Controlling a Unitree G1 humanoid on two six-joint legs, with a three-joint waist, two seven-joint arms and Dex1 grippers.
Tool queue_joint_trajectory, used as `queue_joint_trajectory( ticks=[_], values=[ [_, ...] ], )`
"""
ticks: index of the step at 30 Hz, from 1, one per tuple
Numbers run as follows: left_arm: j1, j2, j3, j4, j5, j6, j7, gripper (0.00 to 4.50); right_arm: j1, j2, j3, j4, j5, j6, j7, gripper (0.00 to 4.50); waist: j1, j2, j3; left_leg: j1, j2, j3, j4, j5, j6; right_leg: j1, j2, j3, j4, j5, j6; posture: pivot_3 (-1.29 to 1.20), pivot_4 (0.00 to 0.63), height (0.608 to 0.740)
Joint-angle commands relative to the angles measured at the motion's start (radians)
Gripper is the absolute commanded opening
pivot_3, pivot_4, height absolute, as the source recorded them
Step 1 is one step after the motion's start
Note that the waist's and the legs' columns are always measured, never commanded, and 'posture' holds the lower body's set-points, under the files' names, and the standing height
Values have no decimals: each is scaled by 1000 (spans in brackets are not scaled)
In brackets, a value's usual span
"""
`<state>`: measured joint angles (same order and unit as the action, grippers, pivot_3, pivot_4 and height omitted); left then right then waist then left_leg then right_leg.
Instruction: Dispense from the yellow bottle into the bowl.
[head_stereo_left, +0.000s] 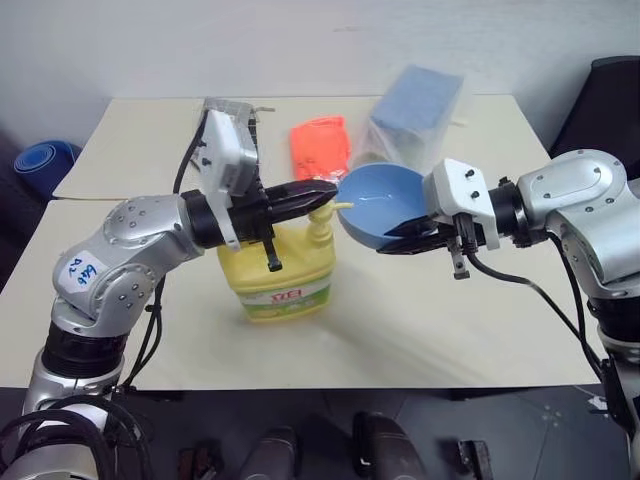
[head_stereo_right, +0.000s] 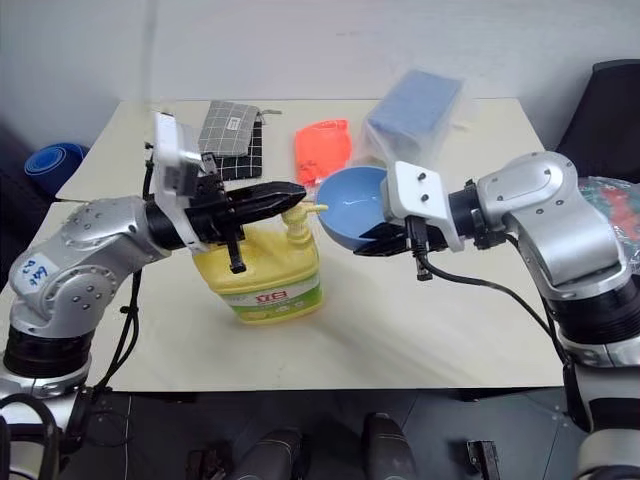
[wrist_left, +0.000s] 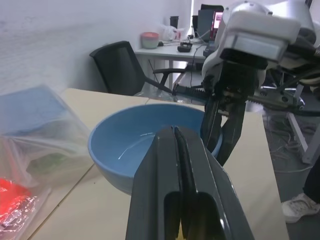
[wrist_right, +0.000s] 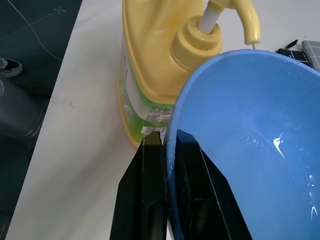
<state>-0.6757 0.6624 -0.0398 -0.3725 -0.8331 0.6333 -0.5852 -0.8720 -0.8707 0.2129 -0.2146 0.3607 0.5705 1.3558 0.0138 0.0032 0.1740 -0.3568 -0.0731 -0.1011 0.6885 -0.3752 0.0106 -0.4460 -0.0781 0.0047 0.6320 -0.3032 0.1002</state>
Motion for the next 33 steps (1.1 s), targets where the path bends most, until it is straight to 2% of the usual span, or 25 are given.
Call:
queue_joint_trajectory(
  ticks=[1, 11, 16, 18, 33],
  values=[
    [-13, -24, -8, 2, 47, 20, 13, 37, -25, 2, -21, -47, 16, 3, -1, 0, 2, -1, 0, 0, 0, 0, 1, 0, 0, 0, 0, 0, 1, 0, 0, 0, 150, 740],
    [-19, -43, -26, 12, 73, 170, 32, 37, -28, 6, -4, -44, 2, -17, 3, 0, 9, -1, 0, 0, -1, 0, 4, 0, 0, 1, -1, 0, 4, 0, 0, 0, 150, 740],
    [-26, -59, -9, 13, 22, 313, 73, 37, -23, 13, -6, -40, -4, -23, -2, 0, 9, -1, 0, 1, 0, 0, 5, 0, 0, 1, 0, 1, 6, 0, 0, 0, 150, 740],
    [-28, -56, -6, 15, 14, 425, 140, 37, -19, 14, -6, -38, -6, -28, -4, 0, 9, -1, 0, 1, 0, 0, 5, 0, 0, 1, 0, 1, 6, 0, 0, 0, 150, 740],
    [10, -102, -39, 28, 11, 502, 148, 37, -22, 33, -3, -34, -6, -20, -26, 0, 10, -3, -5, 5, -1, 0, 5, 0, 0, 6, -1, 1, 5, 0, 0, 0, 150, 740]
  ],
)
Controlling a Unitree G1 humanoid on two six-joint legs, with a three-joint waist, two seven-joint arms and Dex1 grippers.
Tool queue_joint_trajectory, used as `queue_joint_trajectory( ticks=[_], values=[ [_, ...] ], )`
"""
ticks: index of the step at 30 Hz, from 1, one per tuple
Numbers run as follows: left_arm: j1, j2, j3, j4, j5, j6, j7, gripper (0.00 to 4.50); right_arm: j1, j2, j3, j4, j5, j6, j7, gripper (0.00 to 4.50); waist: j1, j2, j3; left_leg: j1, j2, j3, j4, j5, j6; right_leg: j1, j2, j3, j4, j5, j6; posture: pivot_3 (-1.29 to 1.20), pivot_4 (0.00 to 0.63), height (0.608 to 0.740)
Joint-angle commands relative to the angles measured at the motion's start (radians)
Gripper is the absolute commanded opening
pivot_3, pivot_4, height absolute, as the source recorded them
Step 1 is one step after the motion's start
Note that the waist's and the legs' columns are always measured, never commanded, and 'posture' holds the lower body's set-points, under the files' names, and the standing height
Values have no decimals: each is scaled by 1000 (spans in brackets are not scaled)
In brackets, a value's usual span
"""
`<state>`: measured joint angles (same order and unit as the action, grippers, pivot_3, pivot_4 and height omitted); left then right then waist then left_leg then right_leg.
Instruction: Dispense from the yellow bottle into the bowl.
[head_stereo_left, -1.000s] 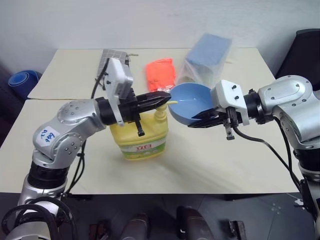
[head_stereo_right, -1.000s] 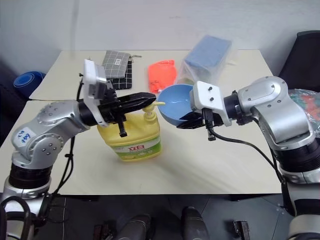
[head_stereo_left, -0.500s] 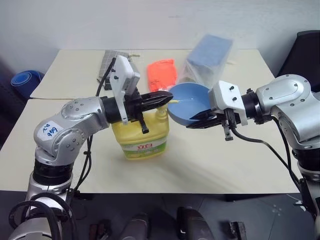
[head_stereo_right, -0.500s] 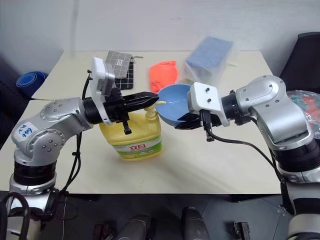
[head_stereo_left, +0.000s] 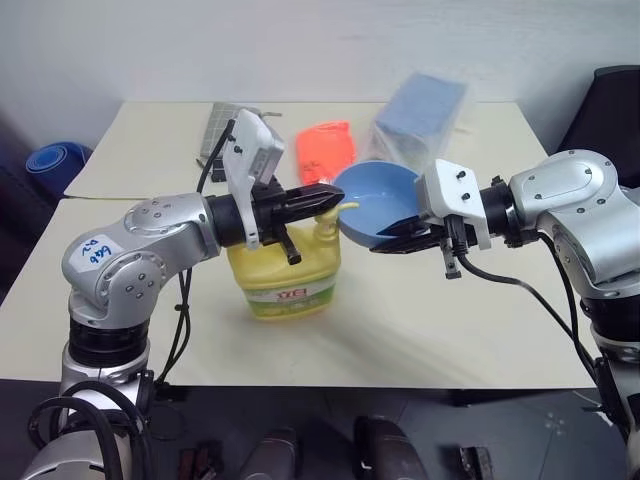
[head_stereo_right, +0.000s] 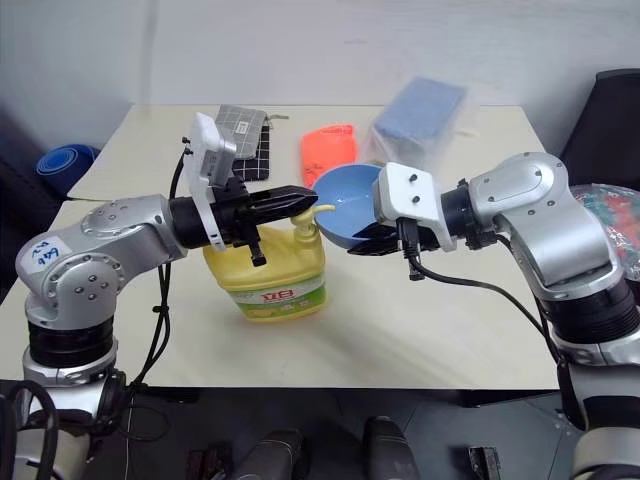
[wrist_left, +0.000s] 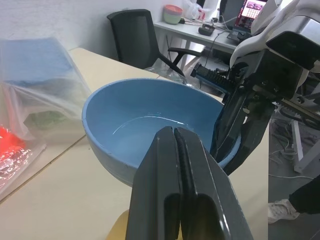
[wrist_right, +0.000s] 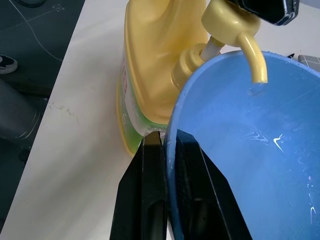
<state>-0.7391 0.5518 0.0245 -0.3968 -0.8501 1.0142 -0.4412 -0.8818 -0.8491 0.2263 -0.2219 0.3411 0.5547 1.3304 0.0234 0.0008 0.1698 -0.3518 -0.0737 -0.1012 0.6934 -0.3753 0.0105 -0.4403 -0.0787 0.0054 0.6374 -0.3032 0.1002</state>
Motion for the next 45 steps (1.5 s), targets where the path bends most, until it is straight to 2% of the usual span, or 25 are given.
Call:
queue_joint_trajectory(
  ticks=[1, 8, 11, 15, 17, 19, 21, 24, 27, 30, 32, 35, 38, 42, 45],
  values=[
    [77, 10, -104, 55, 29, 125, 5, 37, -12, 12, -16, -27, 13, -3, -2, 0, 0, -1, -1, 0, 0, 0, 0, 0, 0, 0, 0, 0, 0, 0, 0, 0, 150, 740],
    [100, 5, -110, 67, 47, 98, -7, 37, 2, 13, -21, -32, 12, 1, -11, 0, 0, 0, -4, 1, 0, 0, -1, 0, 0, 1, 0, 0, 0, 0, 0, 0, 150, 740],
    [96, -1, -57, 55, 27, 42, -41, 37, 26, 13, -35, -19, 10, -12, -26, 0, 1, 0, -5, 1, 0, 0, -1, 0, 0, 2, 0, 0, 0, 0, 0, 0, 150, 740],
    [76, 20, 65, 31, 23, -133, -148, 37, 89, -1, -72, 57, -25, -116, -50, 0, 1, 0, -5, 1, 0, 0, 0, 0, 0, 1, 0, 0, -1, 0, 0, 0, 150, 740],
    [77, 59, 199, 22, -51, -194, -236, 37, 163, -27, -96, 151, -58, -207, -59, 0, 0, -1, -4, -1, 0, 0, 0, 0, 0, -1, 0, 0, -1, 0, 0, 0, 150, 740],
    [92, 89, 266, 21, -86, -232, -297, 37, 206, -44, -102, 213, -86, -273, -55, 0, -2, -2, -2, -4, 0, 0, 0, 0, 0, -4, 0, 0, 0, 0, 0, 0, 150, 740],
    [180, 158, 351, 28, -84, -247, -357, 37, 261, -27, -112, 355, -113, -399, -64, 0, -4, -2, -1, -4, 0, 0, -1, 0, 0, -5, 0, -1, 0, 0, 0, 0, 150, 740],
    [308, 214, 419, 29, -47, -304, -414, 37, 286, 2, -123, 506, -140, -511, -77, 0, -21, -1, -1, -3, 0, 1, -4, 0, 0, -5, 0, 0, -1, 0, 0, 0, 150, 740],
    [477, 233, 482, 13, -9, -357, -449, 37, 287, 30, -116, 680, -181, -635, -87, 0, -31, 0, 0, -2, 0, 2, -4, 0, 0, -5, 0, 1, -1, 0, 0, 0, 150, 740],
    [685, 247, 483, -1, 127, -472, -498, 37, 273, 60, -117, 846, -210, -714, -109, 0, -33, 1, 1, -1, 1, 2, -5, 0, 0, -5, 1, 1, -1, -1, -1, 0, 150, 740],
    [747, 216, 502, 13, 148, -516, -475, 431, 266, 74, -125, 915, -214, -761, -114, 0, -30, 2, 1, -1, 1, 2, -5, 0, 0, -4, 1, 1, -2, -1, -1, 0, 150, 740],
    [829, 173, 526, 46, 196, -597, -470, 1230, 276, 81, -151, 966, -195, -821, -91, 871, -22, 2, 1, -1, 1, 1, -3, 0, 0, -3, 0, 1, -1, 0, -1, 0, 150, 740],
    [898, 157, 527, 70, 245, -677, -493, 2168, 324, 78, -206, 923, -130, -868, -51, 1891, -21, 2, 1, -2, 0, 1, -4, 0, 0, -3, 0, 0, -2, 0, -1, 0, 150, 740],
    [949, 146, 528, 112, 284, -762, -514, 3433, 432, 93, -302, 777, 10, -848, 4, 3312, -21, 2, 1, -2, 1, 1, -6, 0, 0, -3, 0, 0, -3, 0, -1, 0, 150, 740],
    [997, 125, 521, 164, 354, -872, -523, 4336, 614, 102, -368, 526, 138, -783, 13, 4363, -20, 2, 1, -1, 1, 1, -6, 0, 0, -3, 0, 0, -2, 0, -1, 0, 150, 740]
  ],
)
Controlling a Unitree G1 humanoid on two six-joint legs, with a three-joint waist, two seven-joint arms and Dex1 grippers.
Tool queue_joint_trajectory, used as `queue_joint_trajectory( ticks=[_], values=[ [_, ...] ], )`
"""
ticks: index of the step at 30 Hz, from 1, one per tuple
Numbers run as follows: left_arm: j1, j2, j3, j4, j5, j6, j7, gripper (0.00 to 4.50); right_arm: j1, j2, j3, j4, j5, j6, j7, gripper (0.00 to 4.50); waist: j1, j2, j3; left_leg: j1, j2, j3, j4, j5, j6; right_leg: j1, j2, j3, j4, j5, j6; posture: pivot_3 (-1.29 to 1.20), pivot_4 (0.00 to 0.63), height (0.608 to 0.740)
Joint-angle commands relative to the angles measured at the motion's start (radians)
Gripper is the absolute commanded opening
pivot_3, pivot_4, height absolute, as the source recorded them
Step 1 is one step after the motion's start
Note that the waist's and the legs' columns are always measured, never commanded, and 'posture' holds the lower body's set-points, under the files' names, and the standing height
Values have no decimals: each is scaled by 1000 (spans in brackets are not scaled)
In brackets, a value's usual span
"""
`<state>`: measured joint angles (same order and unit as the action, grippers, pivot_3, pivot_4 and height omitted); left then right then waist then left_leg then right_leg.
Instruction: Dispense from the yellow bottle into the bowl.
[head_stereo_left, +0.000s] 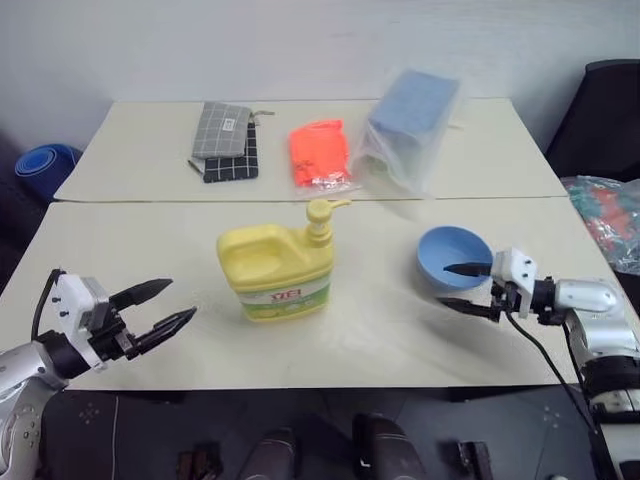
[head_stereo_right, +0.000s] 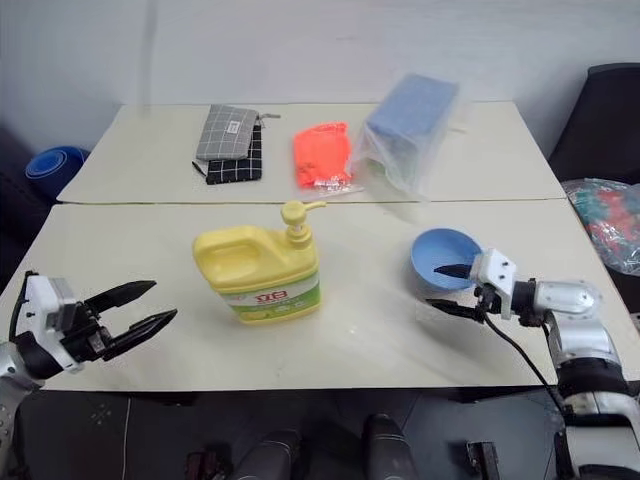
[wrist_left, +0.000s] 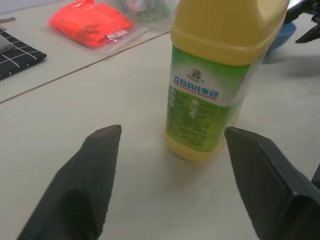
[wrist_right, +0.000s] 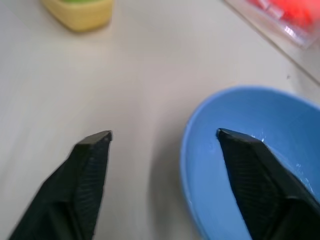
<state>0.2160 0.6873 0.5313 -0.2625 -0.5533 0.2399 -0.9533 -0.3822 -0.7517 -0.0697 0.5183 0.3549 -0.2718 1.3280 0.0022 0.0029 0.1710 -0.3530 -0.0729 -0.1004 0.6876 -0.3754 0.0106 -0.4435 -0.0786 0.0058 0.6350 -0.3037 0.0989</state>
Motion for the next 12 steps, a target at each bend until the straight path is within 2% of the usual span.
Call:
queue_joint_trajectory(
  ticks=[1, 5, 8, 10, 12],
  values=[
    [63, -19, 10, 40, 61, -121, -27, 4473, 180, 11, -89, -295, 147, 56, 2, 4489, 2, 0, 0, 0, 1, 0, -1, 0, 0, 0, 0, 0, -1, 0, 0, 0, 150, 740],
    [121, -58, -22, 74, 123, -213, -14, 4473, 374, 38, -98, -462, 108, -64, -18, 4489, 8, 0, 0, 1, 1, 0, -4, 0, 0, 1, 0, 0, -3, 0, 0, 0, 150, 740],
    [138, -84, -56, 114, 189, -297, 7, 4473, 430, 68, -108, -498, 102, -58, -81, 4489, 10, 0, 0, 5, 0, 1, -3, 0, 1, 6, 0, 0, -4, 1, 1, 0, 150, 740],
    [151, -96, -68, 118, 204, -333, 12, 4473, 453, 80, -108, -505, 90, -67, -107, 4489, 13, 1, 0, 15, 0, 0, -6, 0, 2, 16, 0, 0, -8, 2, 1, 0, 150, 740],
    [159, -97, -76, 105, 204, -335, 21, 4473, 452, 91, -109, -506, 89, -67, -135, 4489, 14, 1, 0, 18, 1, 0, -7, -1, 2, 19, 1, 1, -9, 2, 0, 0, 150, 740]
  ],
)
